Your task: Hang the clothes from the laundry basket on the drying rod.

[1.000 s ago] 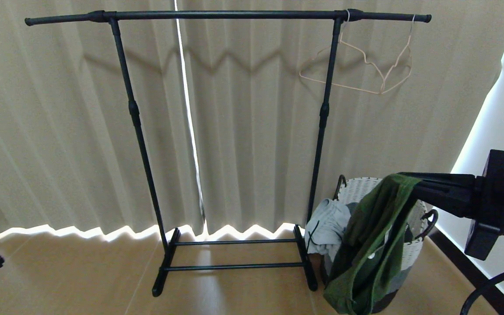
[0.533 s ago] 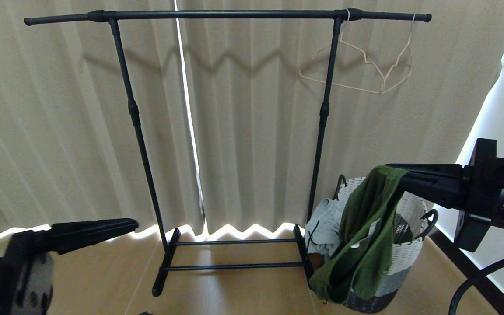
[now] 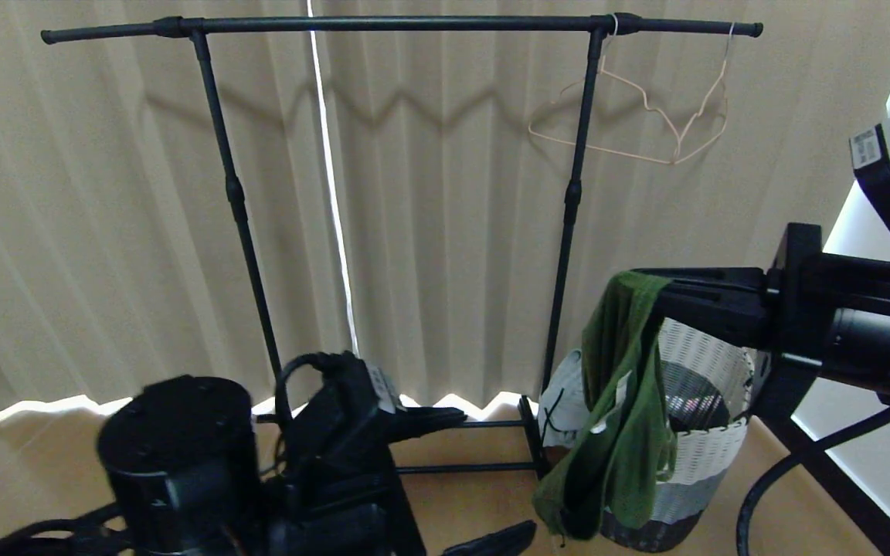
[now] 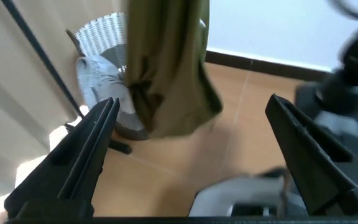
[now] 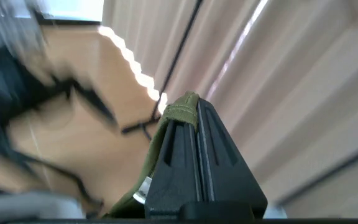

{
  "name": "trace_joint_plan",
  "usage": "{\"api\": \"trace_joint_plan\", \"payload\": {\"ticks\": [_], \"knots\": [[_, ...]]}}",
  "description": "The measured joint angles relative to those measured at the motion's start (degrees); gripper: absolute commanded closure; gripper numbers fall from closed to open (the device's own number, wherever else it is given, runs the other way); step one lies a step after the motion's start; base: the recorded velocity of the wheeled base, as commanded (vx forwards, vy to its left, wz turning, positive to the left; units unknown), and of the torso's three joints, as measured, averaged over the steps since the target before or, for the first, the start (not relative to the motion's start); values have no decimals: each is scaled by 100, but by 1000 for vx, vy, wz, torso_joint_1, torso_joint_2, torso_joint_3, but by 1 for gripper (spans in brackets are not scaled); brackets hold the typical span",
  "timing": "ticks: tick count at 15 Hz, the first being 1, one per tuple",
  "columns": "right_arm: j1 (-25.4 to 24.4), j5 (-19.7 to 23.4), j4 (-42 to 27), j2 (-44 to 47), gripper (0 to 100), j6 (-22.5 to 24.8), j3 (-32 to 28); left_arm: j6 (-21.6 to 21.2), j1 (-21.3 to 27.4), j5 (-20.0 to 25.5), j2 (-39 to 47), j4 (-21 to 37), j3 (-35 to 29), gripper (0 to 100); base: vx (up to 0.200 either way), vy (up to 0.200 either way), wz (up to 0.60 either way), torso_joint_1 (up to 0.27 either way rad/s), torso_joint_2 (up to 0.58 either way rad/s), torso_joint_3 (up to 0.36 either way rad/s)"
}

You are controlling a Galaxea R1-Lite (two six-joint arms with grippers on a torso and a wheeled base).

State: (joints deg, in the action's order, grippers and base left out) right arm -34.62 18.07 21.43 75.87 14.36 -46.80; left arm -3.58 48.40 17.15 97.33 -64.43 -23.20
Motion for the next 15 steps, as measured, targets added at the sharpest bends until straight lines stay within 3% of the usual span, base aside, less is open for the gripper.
{"api": "trace_joint_plan", "payload": {"ticks": [3, 8, 15], "knots": [[-129, -4, 254, 332, 100, -66, -110, 391, 480, -955, 1287, -1345, -91, 0, 0, 0, 0, 0, 0, 0], [-230, -6, 257, 533, 100, -60, -185, 678, 232, -1048, 1907, -1473, -507, 0, 0, 0, 0, 0, 0, 0], [-274, -12, 254, 480, 100, -60, -160, 614, 116, -1078, 1642, -1560, -474, 0, 0, 0, 0, 0, 0, 0]]}}
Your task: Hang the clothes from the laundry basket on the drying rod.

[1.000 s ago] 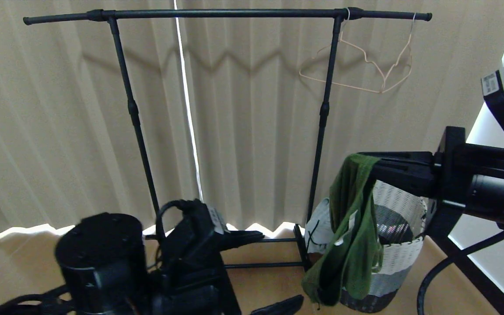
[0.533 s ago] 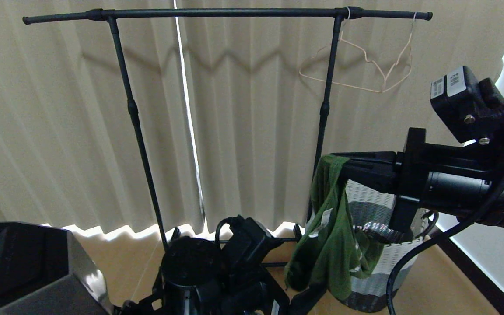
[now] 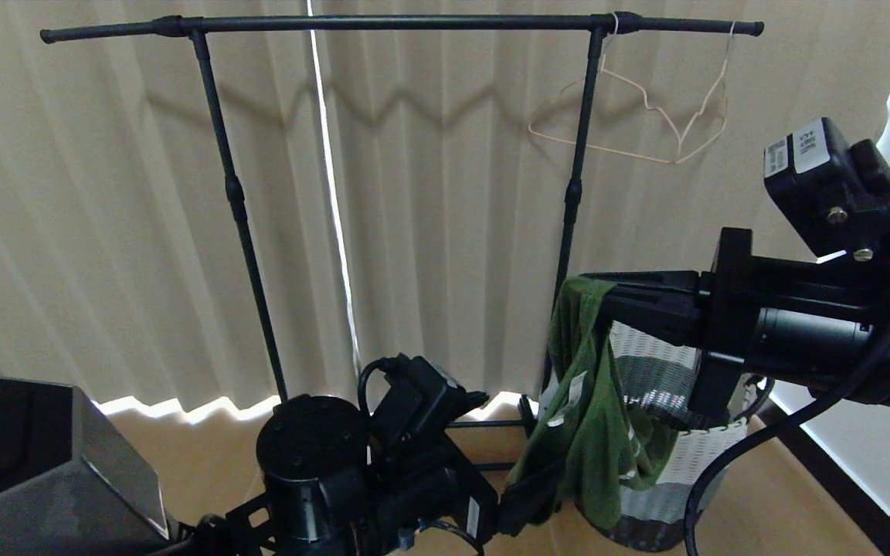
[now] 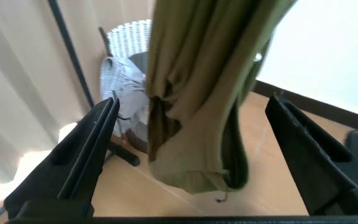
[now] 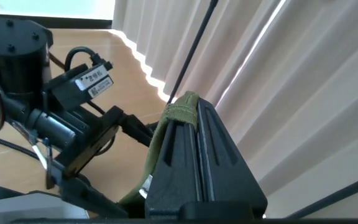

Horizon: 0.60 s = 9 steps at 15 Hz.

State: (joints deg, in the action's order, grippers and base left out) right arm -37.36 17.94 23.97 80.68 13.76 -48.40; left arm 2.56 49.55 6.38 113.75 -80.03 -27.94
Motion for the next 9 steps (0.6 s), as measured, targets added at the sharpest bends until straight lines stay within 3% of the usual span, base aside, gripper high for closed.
{"api": "trace_joint_plan", "payload": {"ticks": [4, 9], "knots": [[-45, -2, 1, -100, 100, 0, 33, -458, -171, -236, 334, -200, 35, 0, 0, 0, 0, 0, 0, 0], [-87, 4, 0, -179, 100, 0, 72, -534, -282, -244, 563, -208, 118, 0, 0, 0, 0, 0, 0, 0]]}}
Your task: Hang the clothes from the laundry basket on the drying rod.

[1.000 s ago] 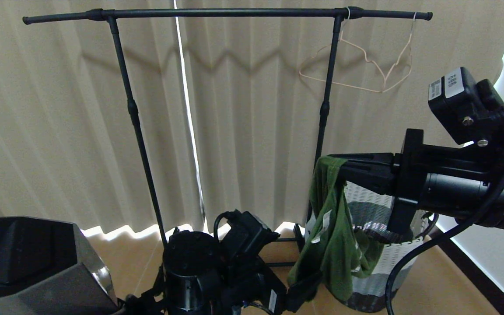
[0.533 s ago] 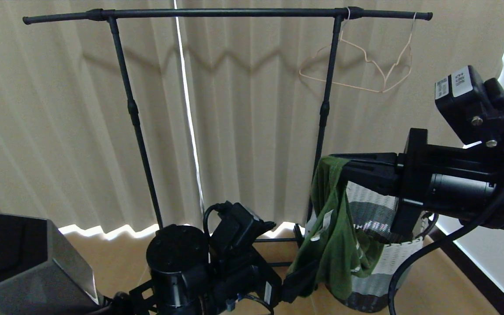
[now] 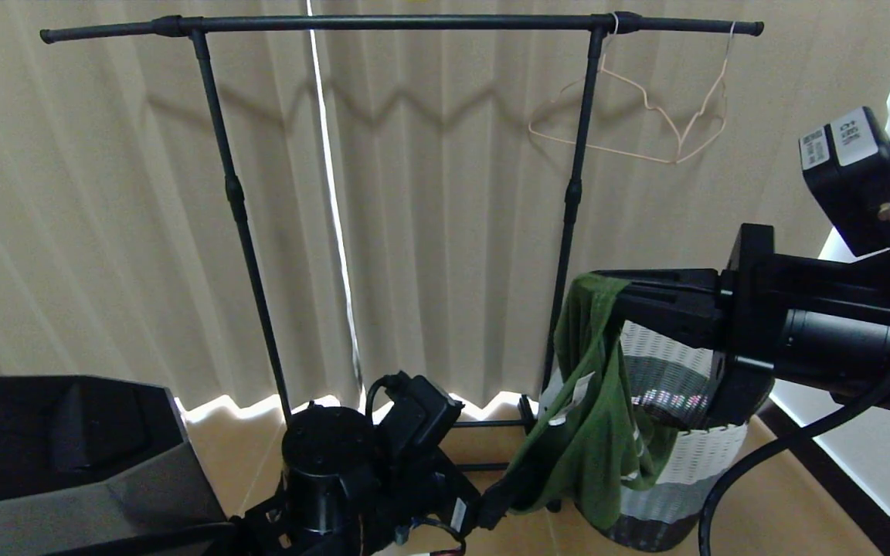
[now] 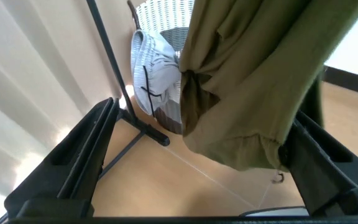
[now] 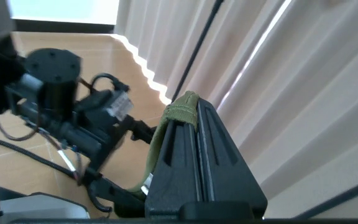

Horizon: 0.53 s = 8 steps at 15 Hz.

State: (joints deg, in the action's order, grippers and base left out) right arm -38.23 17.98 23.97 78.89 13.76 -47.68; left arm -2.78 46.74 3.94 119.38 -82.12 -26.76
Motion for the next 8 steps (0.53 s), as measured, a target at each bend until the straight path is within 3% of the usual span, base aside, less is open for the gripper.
{"api": "trace_joint_plan", "payload": {"ticks": [5, 6, 8], "knots": [[-105, 0, 9, -13, 100, 0, -11, -44, 4, 0, 93, 4, 39, 0, 0, 0, 0, 0, 0, 0], [-107, -2, 9, -15, 100, 2, -13, -55, 4, 0, 93, 6, 77, 100, 0, 0, 0, 0, 0, 0], [-113, -6, 9, -20, 100, 0, -17, -176, 1, 2, 93, 1, 155, 100, 0, 0, 0, 0, 0, 0]]}}
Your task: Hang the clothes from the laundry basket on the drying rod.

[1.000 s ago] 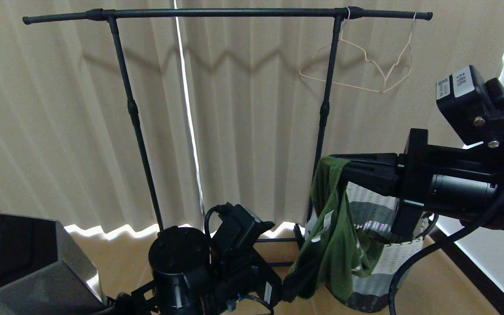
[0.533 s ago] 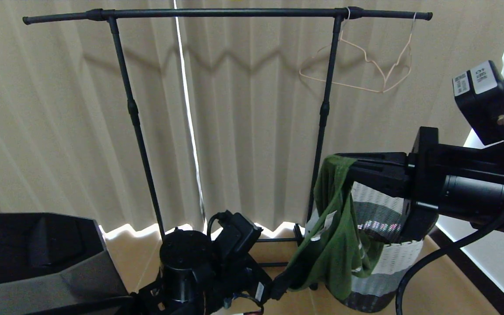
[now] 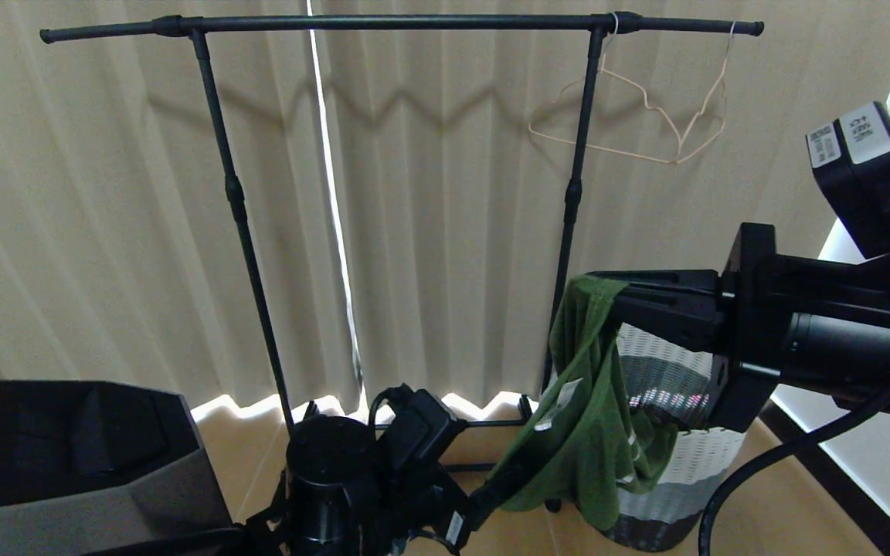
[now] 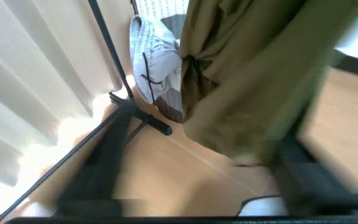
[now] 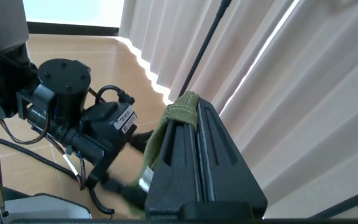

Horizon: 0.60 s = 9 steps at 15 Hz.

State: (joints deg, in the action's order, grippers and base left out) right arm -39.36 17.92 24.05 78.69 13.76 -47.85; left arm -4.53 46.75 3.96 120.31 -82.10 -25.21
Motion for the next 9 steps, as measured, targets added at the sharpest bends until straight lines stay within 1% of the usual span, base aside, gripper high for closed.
{"api": "trace_joint_plan", "payload": {"ticks": [2, 3, 4, 5, 6, 7, 9], "knots": [[1, -2, -5, 0, 100, 0, 4, -85, 0, 0, -2, -52, 41, 100, 0, 0, 0, 0, 0, 0], [4, -7, -5, 0, 100, 2, 6, -126, 2, 0, -2, -346, 71, 100, 0, 0, 0, 0, 0, 0], [6, -9, -7, 0, 100, 2, 20, -323, -1, 2, 2, -701, 171, 100, 0, 0, 0, 0, 0, 0], [9, -9, -5, 0, 100, 2, 33, -655, -20, 11, 22, -775, 308, 100, 0, 0, 0, 0, 0, 0], [10, -11, -5, 0, 100, 0, 41, -896, -52, 16, 56, -775, 451, 100, 0, 0, 0, 0, 0, 0], [10, -11, -7, 5, 100, 2, 44, -1041, -87, 24, 63, -780, 597, 100, 0, 0, 0, 0, 0, 0], [10, -13, -7, 6, 100, 0, 44, -1073, -155, 33, -82, -781, 733, 100, 0, 0, 0, 0, 0, 0]]}}
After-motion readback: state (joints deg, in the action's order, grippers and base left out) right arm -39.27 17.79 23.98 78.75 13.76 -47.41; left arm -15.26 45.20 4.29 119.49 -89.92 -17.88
